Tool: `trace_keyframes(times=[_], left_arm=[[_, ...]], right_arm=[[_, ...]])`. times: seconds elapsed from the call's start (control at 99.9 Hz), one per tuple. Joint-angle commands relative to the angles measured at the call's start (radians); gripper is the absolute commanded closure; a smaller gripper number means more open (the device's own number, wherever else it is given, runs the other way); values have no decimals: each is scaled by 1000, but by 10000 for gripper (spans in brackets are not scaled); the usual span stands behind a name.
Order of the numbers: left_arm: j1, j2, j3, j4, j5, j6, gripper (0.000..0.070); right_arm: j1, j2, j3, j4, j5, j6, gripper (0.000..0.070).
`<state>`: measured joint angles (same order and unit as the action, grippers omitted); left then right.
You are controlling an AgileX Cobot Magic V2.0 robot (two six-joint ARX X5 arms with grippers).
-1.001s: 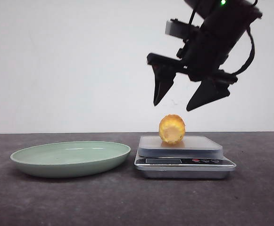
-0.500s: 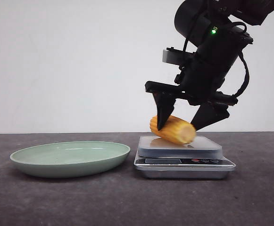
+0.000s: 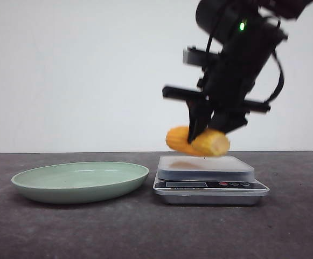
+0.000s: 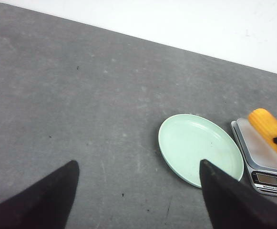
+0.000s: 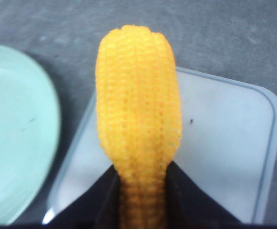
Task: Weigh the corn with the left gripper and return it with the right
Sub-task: 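Lift the corn cob with the right gripper and carry it over the plate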
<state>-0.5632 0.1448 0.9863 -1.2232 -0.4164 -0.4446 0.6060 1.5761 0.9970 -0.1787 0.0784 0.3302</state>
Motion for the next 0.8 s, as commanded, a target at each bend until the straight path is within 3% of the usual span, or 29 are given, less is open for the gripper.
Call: trace_keyframes(times=[0.0, 0.29, 0.53, 0.79], left_arm=[[-5, -2, 13, 11, -2, 9, 225], [-5, -2, 13, 13, -11, 9, 225], [-5, -2, 13, 36, -13, 6, 225], [-5, -2, 13, 31, -13, 6, 225]], right_arm=[[29, -66, 53, 12, -2, -42, 700], [201, -146, 177, 24, -1, -3, 700], [344, 14, 247, 135, 55, 61, 700], [358, 246, 319, 155, 97, 137, 700]])
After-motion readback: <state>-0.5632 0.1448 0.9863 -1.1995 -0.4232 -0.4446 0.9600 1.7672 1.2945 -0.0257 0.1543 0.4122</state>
